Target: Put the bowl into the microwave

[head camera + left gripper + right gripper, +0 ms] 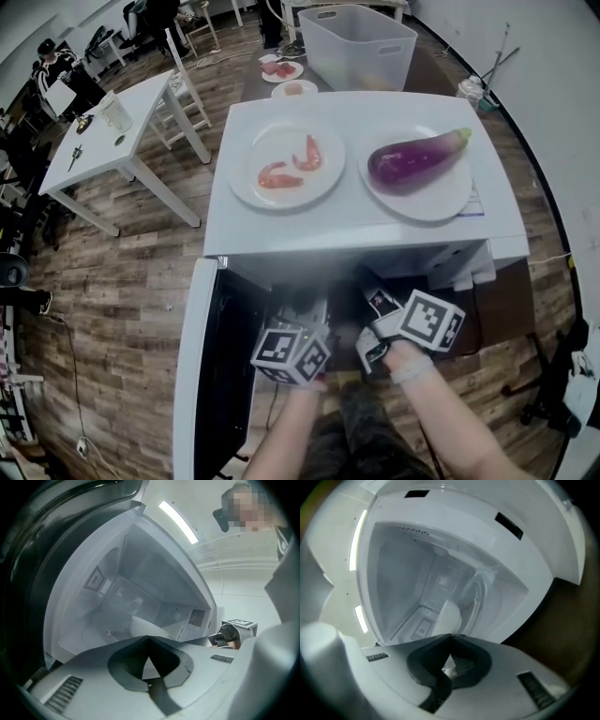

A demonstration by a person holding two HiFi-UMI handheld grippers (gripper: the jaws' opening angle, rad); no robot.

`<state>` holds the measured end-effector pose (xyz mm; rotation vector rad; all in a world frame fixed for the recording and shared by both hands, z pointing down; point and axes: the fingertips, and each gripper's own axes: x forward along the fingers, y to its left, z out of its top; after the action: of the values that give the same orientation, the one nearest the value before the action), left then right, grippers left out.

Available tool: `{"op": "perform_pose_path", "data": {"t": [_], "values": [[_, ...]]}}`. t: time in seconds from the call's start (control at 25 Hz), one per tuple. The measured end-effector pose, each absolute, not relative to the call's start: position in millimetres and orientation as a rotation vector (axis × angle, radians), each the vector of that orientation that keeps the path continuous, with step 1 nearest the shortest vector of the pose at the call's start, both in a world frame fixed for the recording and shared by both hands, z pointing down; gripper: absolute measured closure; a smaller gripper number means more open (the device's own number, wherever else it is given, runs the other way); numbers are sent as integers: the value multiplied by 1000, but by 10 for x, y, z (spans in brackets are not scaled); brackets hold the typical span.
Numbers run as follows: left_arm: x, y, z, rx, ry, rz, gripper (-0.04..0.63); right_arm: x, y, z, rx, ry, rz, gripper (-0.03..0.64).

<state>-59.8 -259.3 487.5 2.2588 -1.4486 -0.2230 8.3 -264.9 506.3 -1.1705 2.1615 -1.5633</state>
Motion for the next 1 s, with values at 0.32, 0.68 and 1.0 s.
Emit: {"op": "perform_pose_path", "data": {"t": [0.32, 0.68, 1.0], "values": [[-564, -2495, 4786, 2278, -1436, -232, 594, 69, -2502, 5023, -1203, 2272, -1494, 615], [-548, -2286, 4733, 2300, -1426, -220, 594, -94, -2294, 4801, -1124, 2543, -1219, 614], [-493, -2022, 4698, 2325, -1410, -197, 594, -140, -2026, 4707, -1198, 2816, -922, 615]]}}
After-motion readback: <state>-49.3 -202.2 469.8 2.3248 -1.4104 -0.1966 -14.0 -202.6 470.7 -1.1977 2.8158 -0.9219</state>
